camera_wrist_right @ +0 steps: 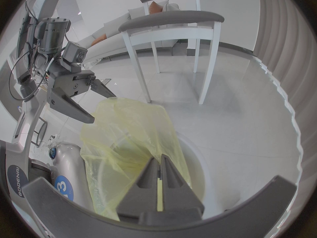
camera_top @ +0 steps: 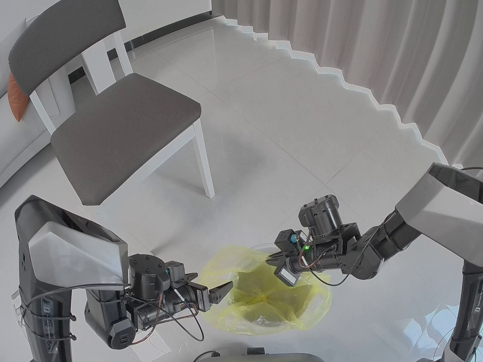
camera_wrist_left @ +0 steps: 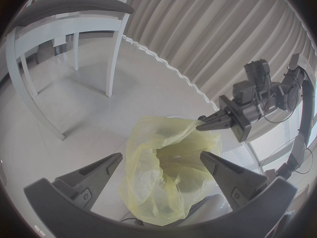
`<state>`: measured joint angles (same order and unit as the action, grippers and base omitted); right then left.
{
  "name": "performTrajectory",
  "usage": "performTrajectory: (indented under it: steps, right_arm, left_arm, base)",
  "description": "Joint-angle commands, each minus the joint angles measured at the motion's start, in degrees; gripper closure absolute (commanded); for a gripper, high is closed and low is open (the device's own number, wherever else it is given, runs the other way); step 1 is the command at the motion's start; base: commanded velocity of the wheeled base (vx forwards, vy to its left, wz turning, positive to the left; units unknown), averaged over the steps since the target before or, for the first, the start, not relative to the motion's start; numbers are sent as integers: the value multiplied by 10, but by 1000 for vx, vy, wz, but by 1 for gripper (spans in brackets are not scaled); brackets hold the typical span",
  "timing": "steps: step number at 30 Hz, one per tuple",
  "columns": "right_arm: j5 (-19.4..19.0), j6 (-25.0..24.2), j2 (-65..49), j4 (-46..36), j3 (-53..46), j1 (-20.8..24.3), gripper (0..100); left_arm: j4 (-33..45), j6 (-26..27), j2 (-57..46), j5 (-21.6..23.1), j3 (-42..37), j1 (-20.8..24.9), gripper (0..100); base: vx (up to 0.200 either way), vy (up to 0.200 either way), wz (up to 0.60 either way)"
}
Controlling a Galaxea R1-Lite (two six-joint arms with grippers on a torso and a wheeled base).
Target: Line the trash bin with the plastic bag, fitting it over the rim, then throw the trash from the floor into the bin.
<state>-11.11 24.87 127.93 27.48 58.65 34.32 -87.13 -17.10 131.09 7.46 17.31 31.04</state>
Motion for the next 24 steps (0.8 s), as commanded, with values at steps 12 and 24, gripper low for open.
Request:
performTrajectory:
  steps: [12, 24]
  right_arm:
    - [45, 40, -49, -79, 63, -19, 100]
    - [85, 62, -13, -137, 147, -36, 100]
  left_arm:
    - [-1, 0, -10, 0, 4, -7, 0]
    - [-9, -2, -6, 1, 11, -18, 0]
  base:
    - [0, 0, 0]
    - [0, 0, 0]
